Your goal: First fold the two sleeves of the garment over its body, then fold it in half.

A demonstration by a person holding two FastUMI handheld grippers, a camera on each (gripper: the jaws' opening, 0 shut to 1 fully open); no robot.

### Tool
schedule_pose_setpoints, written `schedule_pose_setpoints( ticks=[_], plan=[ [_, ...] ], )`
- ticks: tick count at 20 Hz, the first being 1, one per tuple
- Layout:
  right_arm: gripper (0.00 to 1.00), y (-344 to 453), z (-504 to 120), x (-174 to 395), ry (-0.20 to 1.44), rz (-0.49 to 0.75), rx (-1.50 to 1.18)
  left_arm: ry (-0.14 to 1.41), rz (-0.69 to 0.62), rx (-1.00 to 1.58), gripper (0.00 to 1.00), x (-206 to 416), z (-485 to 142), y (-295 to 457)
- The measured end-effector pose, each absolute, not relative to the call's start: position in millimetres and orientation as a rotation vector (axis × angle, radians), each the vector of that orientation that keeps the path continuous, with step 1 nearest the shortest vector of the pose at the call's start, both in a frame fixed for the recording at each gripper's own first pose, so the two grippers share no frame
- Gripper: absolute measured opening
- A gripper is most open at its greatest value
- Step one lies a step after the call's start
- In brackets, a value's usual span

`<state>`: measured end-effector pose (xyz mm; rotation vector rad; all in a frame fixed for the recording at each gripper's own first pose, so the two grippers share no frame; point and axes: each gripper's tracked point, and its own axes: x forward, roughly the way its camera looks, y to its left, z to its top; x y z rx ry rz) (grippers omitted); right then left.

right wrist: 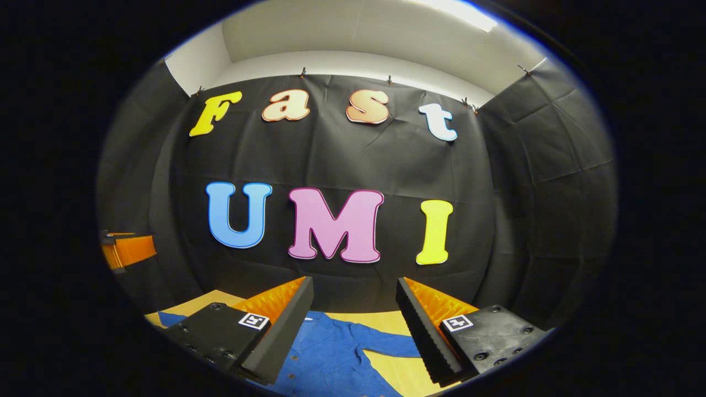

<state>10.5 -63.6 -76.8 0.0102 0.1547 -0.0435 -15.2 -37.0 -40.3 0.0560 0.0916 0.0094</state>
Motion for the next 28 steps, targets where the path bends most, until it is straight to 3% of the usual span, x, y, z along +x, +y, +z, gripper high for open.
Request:
schedule_pose_setpoints(
  ticks=[9,15,22,28],
  plan=[
    [0.98,-81.9,-179.7,59.0,0.384,0.006,0.081,0.162,0.061,0.074,0.83,-8.1,-74.9,-62.7],
    [0.98,-127.8,-264.0,93.5,0.537,-0.04,0.066,0.237,0.09,0.069,0.83,-6.4,-106.0,-75.4],
    [0.97,-236.2,-356.5,97.8,0.719,-0.262,0.012,0.287,0.168,0.081,0.83,-8.8,-126.2,-64.9],
    [0.98,-341.1,-414.5,69.6,0.863,-0.472,-0.033,0.335,0.182,0.085,0.83,-0.9,-145.2,-66.3]
  ],
)
